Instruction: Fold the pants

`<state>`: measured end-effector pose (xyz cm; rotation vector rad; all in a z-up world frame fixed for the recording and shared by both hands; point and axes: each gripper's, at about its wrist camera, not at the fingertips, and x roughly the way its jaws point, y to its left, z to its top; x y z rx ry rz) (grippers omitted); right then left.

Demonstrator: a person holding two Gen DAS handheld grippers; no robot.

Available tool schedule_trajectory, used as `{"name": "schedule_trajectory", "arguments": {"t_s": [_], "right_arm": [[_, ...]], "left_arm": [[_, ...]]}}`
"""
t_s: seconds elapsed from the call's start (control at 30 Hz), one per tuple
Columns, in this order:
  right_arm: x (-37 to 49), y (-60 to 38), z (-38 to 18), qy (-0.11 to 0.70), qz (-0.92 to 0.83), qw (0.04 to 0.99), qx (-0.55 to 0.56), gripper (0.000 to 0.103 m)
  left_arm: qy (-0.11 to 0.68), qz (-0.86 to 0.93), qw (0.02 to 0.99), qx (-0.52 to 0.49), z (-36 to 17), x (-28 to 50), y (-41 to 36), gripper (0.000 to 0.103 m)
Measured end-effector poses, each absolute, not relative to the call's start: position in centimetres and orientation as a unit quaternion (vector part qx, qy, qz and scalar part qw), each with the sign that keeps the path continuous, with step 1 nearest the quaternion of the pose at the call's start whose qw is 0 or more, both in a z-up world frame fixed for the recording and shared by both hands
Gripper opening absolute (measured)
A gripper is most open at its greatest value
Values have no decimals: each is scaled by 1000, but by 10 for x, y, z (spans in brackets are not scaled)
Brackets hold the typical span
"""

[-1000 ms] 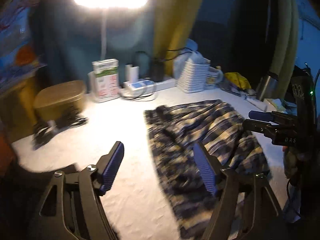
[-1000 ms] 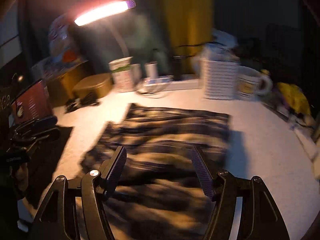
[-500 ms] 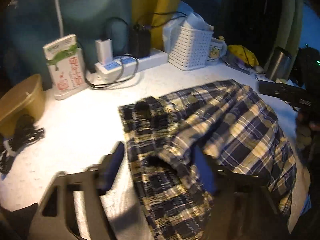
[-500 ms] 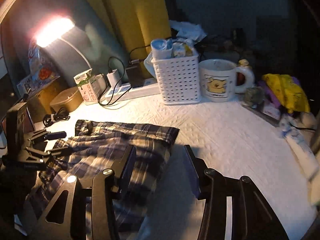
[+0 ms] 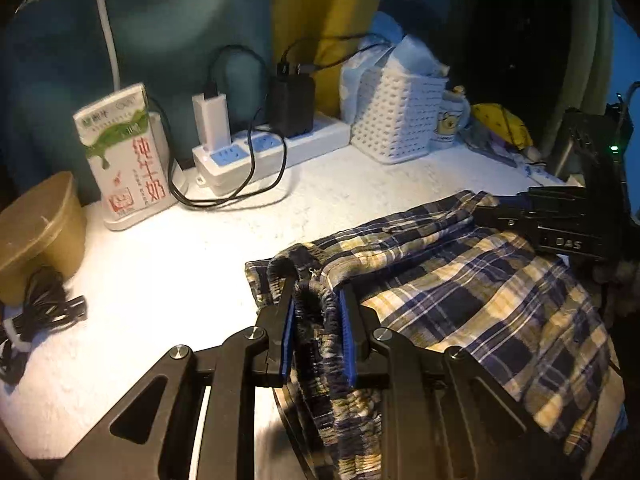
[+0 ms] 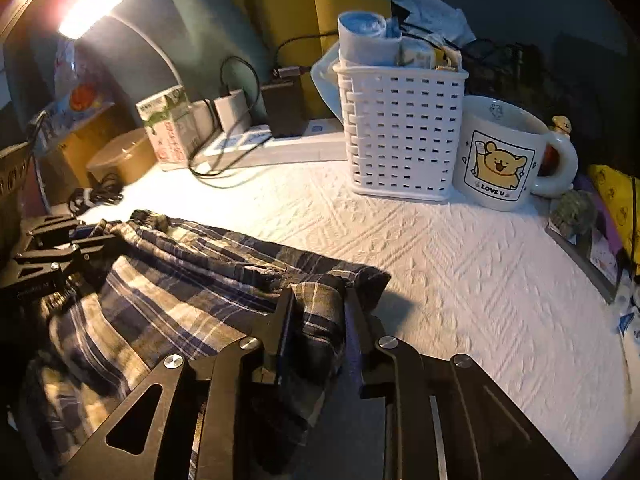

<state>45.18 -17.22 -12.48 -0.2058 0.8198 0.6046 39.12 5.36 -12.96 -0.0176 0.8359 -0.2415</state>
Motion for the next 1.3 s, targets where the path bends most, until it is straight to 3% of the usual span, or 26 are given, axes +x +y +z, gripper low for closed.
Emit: {"name": "schedule_trajectory", "arguments": {"t_s": [0.2, 0.23, 0.27, 0.3, 0.37, 0.67, 0.93, 1.17, 1.3], "right_arm": [[460, -168, -132, 393, 271, 872, -105, 24], [461, -168, -132, 392, 269, 874, -102, 24], [462, -169, -130, 389, 264, 877, -100, 30], [463, -170, -129, 388, 253, 880, -102, 42], [459, -174, -120, 380, 230, 890, -106, 54], [392, -171, -67, 324, 284, 896, -112, 55], [362, -144, -119, 396, 322, 849, -136, 55], [342, -165, -138, 414, 314, 840, -158, 55], [330, -183, -140, 411, 306, 842, -172, 55]], "left_arm": [[408, -110, 906, -22, -141, 398, 59, 27], [409, -106, 906, -24, -140, 398, 61, 36], [410, -90, 907, -26, -136, 397, 64, 48], [407, -81, 909, -31, -131, 396, 68, 53], [394, -69, 915, -47, -119, 390, 78, 64], [316, -101, 942, -46, -55, 336, 66, 64], [425, -134, 895, -26, -125, 334, 21, 64], [431, -66, 900, -7, -134, 330, 40, 64], [448, -46, 892, -46, -145, 324, 73, 71]]}}
